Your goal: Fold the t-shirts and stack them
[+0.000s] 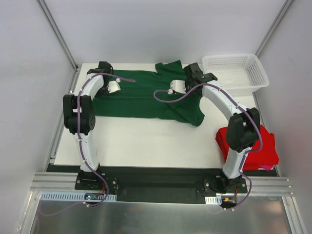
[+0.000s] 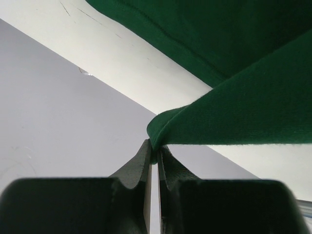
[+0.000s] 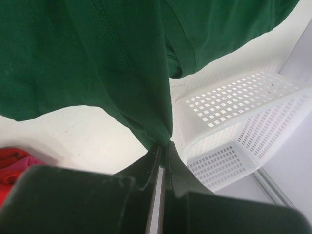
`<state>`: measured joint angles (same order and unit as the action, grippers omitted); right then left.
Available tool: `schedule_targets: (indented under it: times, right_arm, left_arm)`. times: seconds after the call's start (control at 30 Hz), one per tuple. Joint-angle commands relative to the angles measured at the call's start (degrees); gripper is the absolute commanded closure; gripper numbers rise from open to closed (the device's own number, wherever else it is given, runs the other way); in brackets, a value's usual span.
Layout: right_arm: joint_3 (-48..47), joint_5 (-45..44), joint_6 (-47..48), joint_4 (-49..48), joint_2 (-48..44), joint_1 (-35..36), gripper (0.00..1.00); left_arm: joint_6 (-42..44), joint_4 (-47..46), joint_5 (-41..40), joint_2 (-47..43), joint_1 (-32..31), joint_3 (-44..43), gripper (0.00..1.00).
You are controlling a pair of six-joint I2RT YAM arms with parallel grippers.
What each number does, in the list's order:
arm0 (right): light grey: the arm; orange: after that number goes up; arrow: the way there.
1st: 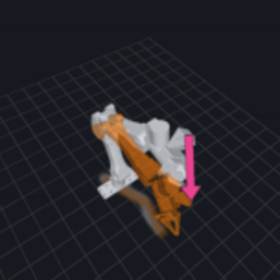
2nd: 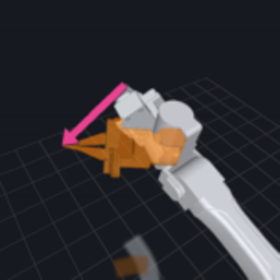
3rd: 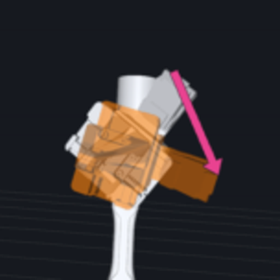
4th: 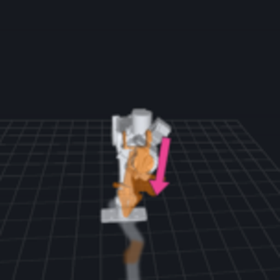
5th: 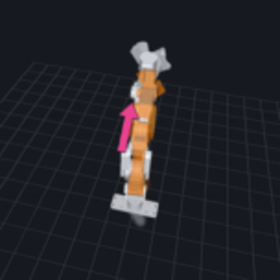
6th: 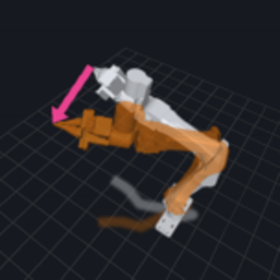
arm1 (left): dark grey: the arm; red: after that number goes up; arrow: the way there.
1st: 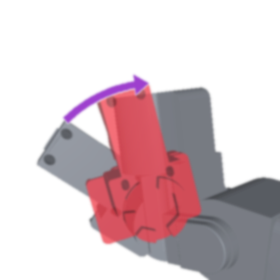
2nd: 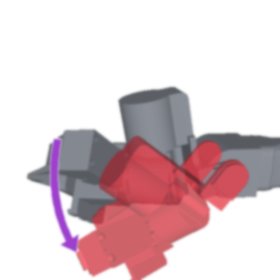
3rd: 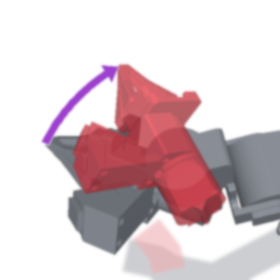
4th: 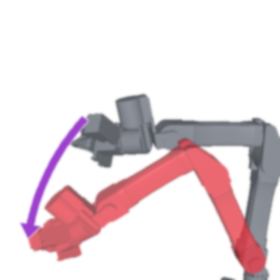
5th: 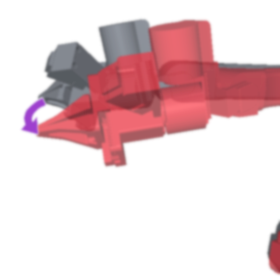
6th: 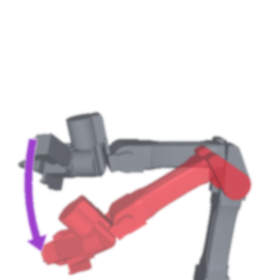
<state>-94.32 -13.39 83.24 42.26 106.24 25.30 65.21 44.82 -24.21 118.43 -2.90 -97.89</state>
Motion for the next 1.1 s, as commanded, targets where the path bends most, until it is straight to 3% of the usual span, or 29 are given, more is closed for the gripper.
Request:
schedule_targets:
  times: [0.0,1.07]
  right_arm:
    - [-3.4,-0.1,1.4,0.4,0.6,-1.0,0.99]
    - [-6.7,0.3,3.1,1.0,4.2,-2.7,0.99]
  left_arm:
    - [1.4,1.0,-2.2,0.9,0.7,-3.5,1.00]
    - [2.8,1.1,-3.0,6.0,0.2,-10.3,1.00]
